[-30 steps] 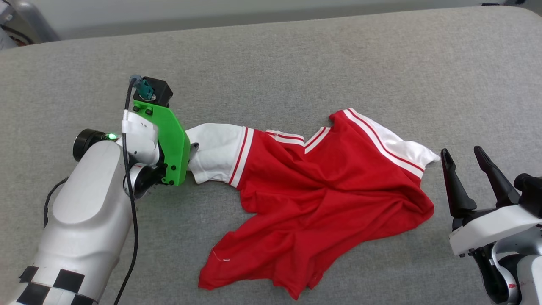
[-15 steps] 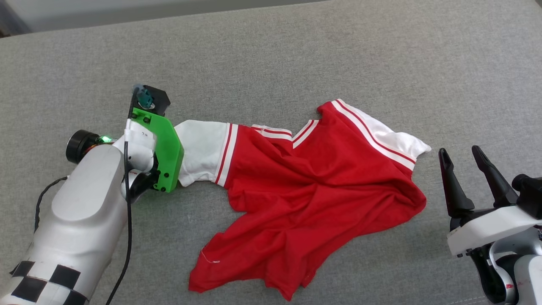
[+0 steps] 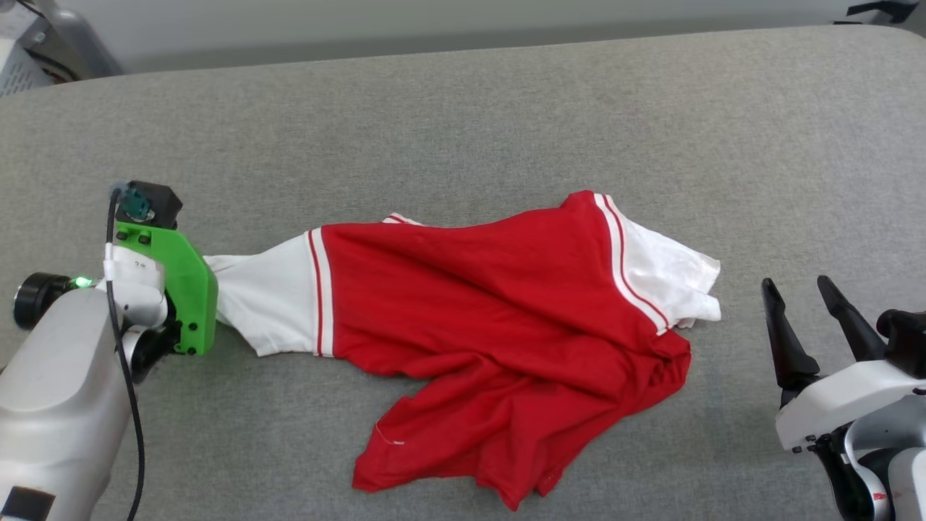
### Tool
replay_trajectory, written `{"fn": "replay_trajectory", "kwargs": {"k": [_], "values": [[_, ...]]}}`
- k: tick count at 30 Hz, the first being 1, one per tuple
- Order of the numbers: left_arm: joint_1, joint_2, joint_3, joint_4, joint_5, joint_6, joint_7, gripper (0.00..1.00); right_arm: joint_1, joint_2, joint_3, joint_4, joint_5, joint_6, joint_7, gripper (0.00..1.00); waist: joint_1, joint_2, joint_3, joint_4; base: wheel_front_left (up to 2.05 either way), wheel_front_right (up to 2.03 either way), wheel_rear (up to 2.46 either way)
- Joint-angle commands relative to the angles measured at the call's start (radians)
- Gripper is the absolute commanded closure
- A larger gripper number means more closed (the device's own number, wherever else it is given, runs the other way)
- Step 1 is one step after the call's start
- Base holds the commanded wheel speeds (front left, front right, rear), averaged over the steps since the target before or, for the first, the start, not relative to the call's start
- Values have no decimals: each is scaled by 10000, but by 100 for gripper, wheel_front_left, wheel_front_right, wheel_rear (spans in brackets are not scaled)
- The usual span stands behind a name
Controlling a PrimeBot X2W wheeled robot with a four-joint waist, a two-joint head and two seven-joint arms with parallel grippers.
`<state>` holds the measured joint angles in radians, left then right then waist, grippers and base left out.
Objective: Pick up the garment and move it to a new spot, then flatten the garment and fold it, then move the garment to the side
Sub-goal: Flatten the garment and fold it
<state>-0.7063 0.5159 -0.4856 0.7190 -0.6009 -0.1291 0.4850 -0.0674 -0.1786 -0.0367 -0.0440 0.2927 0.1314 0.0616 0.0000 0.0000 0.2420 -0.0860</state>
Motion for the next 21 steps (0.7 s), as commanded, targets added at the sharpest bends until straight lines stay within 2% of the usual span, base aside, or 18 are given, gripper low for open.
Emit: {"fn": "replay_trajectory", "kwargs": {"k": [1, 6, 10, 11, 12, 16, 17, 18, 21], "values": [[258, 195, 51, 45, -124, -15, -28, 100, 96, 34, -19, 60, -47, -7, 99, 0, 0, 0, -283, 324, 0, 0, 0], [720, 391, 102, 82, -277, 18, -39, 100, 209, 79, -75, 256, -63, -7, 459, 0, 0, 0, -462, 598, 0, 0, 0], [1081, 267, -2, 55, -362, 17, -111, 100, 267, 73, -62, 439, -62, -7, 685, 0, 0, 0, -544, 745, 0, 0, 0], [1142, 196, 12, 3, -394, 19, -296, 25, 275, 70, -56, 474, -44, -7, 722, 0, 0, 0, -569, 783, 0, 0, 0], [1171, 143, 31, -35, -390, 32, -503, 0, 281, 60, -51, 498, -29, -7, 752, 0, 0, 0, -593, 815, 0, 0, 0], [1251, -154, 128, -440, -203, 193, -1965, 0, 265, -112, -44, 540, -2, -7, 893, 0, 0, 0, -728, 996, 0, 0, 0], [1290, -197, 174, -552, -137, 211, -2484, 0, 240, -184, -17, 527, 3, -7, 952, 0, 0, 0, -763, 1046, 0, 0, 0], [1387, -259, 256, -774, -28, 203, -3471, 0, 171, -365, 75, 492, 14, -7, 1097, 0, 0, 0, -824, 1144, 0, 0, 0], [1637, -455, 473, -1296, 17, 245, -4975, 0, 47, -701, 220, 405, 54, -7, 1453, 0, 0, 0, -909, 1355, 0, 0, 0]]}}
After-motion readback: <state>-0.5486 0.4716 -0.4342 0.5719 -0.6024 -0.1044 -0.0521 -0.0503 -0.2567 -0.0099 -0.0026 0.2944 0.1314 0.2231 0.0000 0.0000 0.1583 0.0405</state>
